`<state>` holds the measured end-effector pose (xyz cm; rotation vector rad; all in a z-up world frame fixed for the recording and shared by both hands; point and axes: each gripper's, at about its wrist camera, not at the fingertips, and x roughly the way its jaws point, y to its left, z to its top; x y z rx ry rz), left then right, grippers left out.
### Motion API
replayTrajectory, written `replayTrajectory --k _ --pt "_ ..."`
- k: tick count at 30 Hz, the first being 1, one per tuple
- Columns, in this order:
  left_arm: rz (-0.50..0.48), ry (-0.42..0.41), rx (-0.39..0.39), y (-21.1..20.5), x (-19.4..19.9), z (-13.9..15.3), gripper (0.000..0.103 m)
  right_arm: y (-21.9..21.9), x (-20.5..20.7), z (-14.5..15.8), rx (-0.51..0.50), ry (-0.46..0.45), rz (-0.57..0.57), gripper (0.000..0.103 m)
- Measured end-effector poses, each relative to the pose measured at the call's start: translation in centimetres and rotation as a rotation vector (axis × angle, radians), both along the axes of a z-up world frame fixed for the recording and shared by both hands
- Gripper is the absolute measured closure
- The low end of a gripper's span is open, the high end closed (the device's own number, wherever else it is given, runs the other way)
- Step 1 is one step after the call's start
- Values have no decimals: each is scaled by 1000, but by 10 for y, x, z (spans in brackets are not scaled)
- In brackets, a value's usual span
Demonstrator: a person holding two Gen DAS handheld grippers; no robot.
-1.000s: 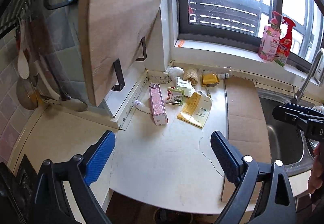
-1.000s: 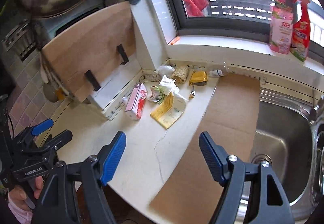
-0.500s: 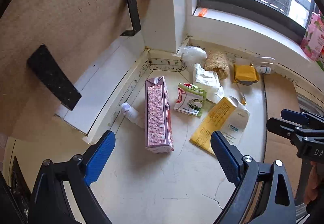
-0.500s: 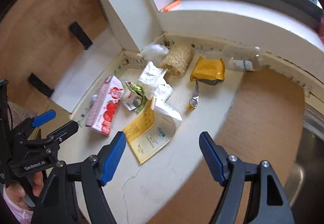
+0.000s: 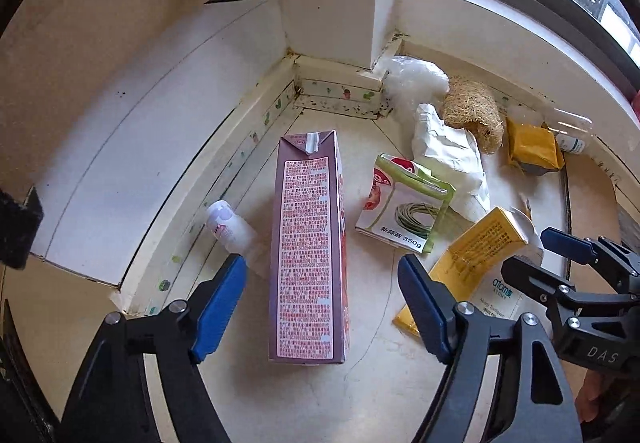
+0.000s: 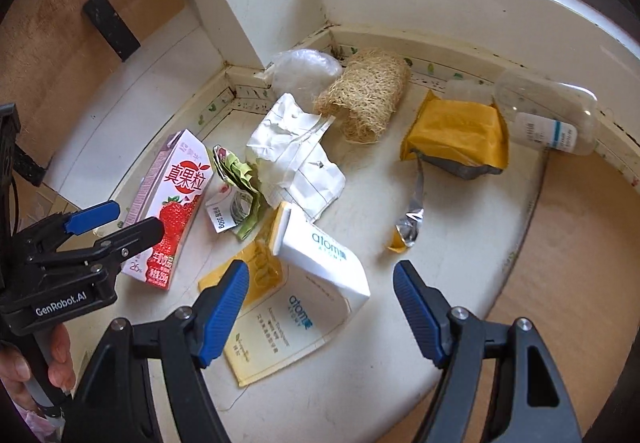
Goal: Collect trash
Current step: 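Grasp the pink drink box with the left tool while the right tool reaches the white carton, then carry the pink box and white carton down over the floor bin with both tools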
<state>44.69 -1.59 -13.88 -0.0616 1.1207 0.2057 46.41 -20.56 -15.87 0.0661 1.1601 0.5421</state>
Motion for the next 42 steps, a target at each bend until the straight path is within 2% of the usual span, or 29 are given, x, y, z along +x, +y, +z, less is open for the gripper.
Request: replayTrajectory --k 2,4,5,6,7,15,24,31,42 --pt "-5 12 -8 0 5 -6 40 3 2 -3 -7 -6 5 33" --pt "-10 25 -21 1 9 -11 55 8 2 -5 -14 2 26 55" --pt "-12 33 -30 1 10 -14 66 9 2 -7 -13 10 37 61" --pt "-12 38 -35 1 10 -16 68 10 1 -7 -10 15 44 68" --pt "-12 35 -37 1 10 -16 68 11 1 -7 -2 19 45 69" --pt "-26 18 -62 -2 -8 -8 68 3 -22 13 39 5 43 70" --pt "-49 -9 -85 -7 -58 24 68 -8 -79 54 8 -46 24 70" --pt "-124 -64 -91 -14 -117 61 68 -4 -143 82 -59 -103 1 70" --pt "-209 -129 -109 -17 -235 106 68 -8 -264 130 -48 -142 -97 70"
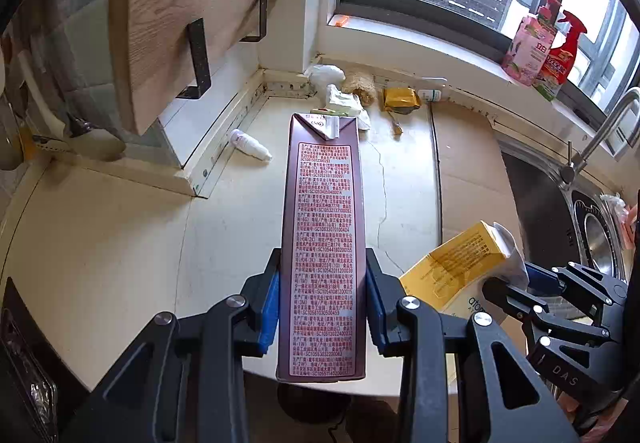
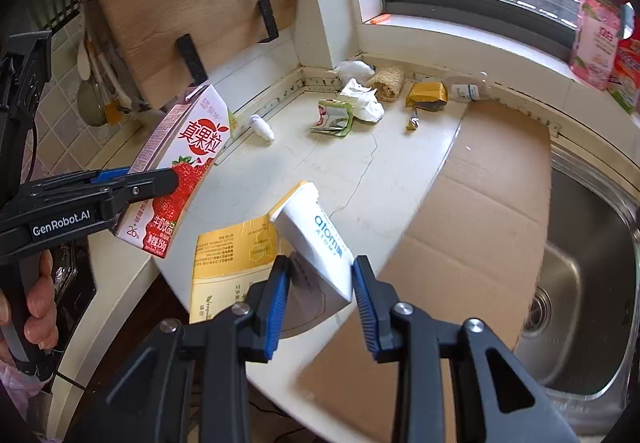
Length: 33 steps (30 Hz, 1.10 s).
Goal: Collect trash
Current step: 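Carry the pink box and white carton down over the floor bin with both tools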
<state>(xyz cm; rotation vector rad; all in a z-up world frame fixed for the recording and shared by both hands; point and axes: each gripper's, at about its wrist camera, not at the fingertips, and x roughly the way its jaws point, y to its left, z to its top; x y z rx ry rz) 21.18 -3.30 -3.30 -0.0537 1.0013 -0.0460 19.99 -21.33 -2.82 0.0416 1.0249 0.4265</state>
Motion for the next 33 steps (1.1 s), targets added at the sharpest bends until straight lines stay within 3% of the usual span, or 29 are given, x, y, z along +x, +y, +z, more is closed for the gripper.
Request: replayTrajectory --k 8,19,25,33 --pt "-36 -15 -5 16 -86 9 68 16 -79 16 -6 -34 -31 70" --pt "-36 -1 -27 39 -190 -4 68 43 -176 0 -30 16 -16 70" --pt "-33 53 -32 47 -231 -18 68 53 -208 -12 -56 73 2 70" --pt "-24 128 -36 46 -251 -46 68 49 -230 -35 -96 138 13 70"
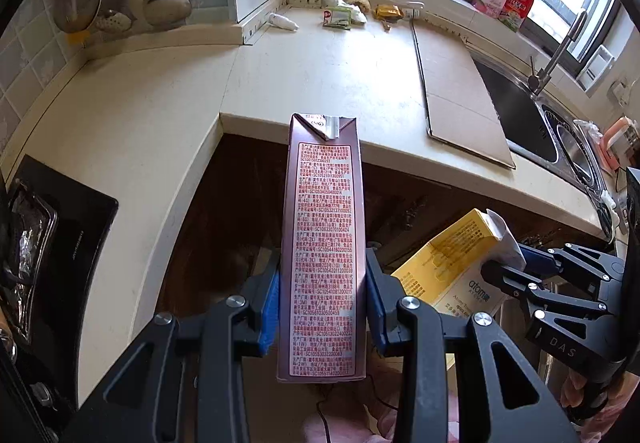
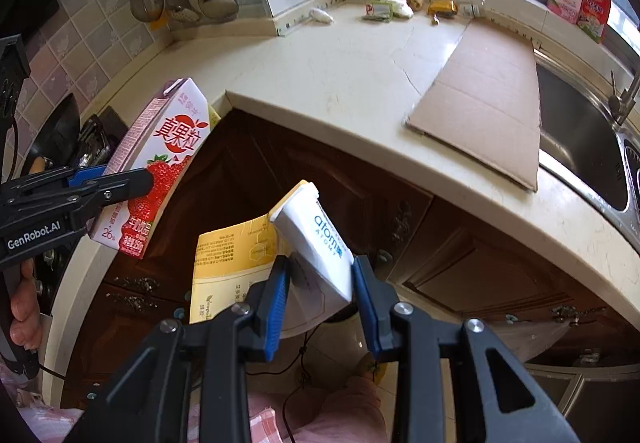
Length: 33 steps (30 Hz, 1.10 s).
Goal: Collect trash
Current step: 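Carry the pink box and white carton down over the floor bin with both tools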
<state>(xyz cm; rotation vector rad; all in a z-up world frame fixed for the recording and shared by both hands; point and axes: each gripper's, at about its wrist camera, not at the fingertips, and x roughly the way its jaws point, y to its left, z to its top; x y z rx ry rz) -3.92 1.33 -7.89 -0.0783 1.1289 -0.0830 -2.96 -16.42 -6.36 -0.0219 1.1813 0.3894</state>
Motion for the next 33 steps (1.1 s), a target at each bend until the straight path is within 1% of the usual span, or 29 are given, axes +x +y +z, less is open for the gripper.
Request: replayTrajectory --k 8,13,18,27,33 --pt "2 81 10 -12 -9 -38 68 -12 1 -39 -9 90 -16 70" --pt "10 125 12 -19 -7 -67 68 -14 4 -68 -16 143 -14 70" --pt "10 185 29 -28 -4 -112 68 -15 9 -109 -14 207 -30 70" --pt "61 300 18 -25 10 -208 68 -13 22 -203 -50 309 -59 70" --pt "90 336 19 -15 21 -260 68 -9 27 -250 -60 343 -63 70"
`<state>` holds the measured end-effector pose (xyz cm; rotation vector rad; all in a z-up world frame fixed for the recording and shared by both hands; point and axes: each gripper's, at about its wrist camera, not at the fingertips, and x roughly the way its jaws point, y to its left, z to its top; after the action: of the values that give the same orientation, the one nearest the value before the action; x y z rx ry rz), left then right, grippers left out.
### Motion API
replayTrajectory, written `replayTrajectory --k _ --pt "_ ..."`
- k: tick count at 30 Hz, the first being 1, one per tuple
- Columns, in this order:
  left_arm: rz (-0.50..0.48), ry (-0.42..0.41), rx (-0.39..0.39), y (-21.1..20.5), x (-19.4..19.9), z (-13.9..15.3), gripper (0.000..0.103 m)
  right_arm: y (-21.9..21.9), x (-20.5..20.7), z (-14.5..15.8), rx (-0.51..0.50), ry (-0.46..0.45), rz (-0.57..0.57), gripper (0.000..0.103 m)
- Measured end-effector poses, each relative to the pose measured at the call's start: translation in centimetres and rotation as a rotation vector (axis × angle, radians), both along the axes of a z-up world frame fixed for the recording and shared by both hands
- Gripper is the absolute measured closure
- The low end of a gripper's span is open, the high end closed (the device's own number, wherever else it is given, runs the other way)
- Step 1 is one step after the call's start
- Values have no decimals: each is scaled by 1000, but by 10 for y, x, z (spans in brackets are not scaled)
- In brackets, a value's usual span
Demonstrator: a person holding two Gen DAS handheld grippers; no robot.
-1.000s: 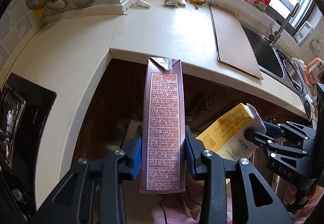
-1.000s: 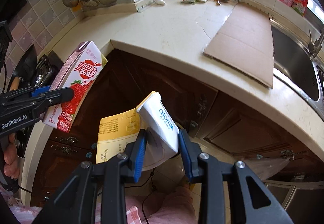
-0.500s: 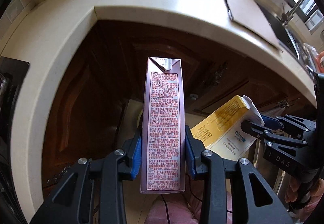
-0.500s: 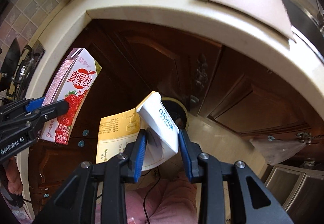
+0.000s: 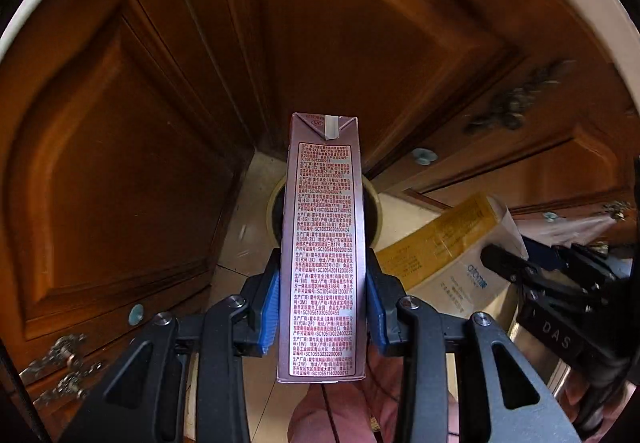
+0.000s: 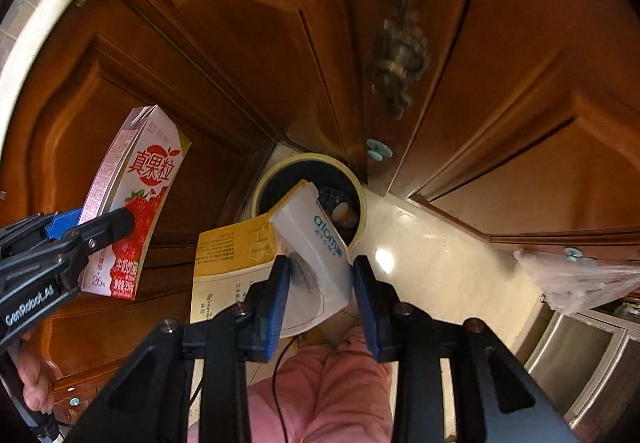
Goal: Collect trash
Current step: 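Carry the pink box and white carton down over the floor bin with both tools, then open both tools to drop the pink box and white carton into the bin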
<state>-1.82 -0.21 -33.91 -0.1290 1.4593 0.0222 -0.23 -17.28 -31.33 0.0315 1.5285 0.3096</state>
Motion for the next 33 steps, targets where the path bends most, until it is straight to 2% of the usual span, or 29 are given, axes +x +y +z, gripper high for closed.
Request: replayTrajectory --k 6,11,17,19,20,21,27,33 --pt "37 50 -20 11 13 -37 68 3 8 -36 -2 55 9 70" --pt "24 75 -28 17 27 -57 68 13 17 -50 -20 73 36 70" --pt "-7 86 -46 16 42 -67 67 29 25 -60 -63 78 61 69" --pt "-14 91 -45 18 39 -68 60 32 31 -64 -81 92 64 68" --pt "-15 90 -40 19 40 -67 50 33 35 -67 -83 104 59 68" --pt "-18 84 -35 19 42 -65 46 33 38 -70 -80 112 52 68" --pt "-45 60 19 21 46 -41 39 34 53 -66 -64 114 15 60" --pt "-16 40 6 19 44 -22 39 33 56 -52 -32 105 13 60"
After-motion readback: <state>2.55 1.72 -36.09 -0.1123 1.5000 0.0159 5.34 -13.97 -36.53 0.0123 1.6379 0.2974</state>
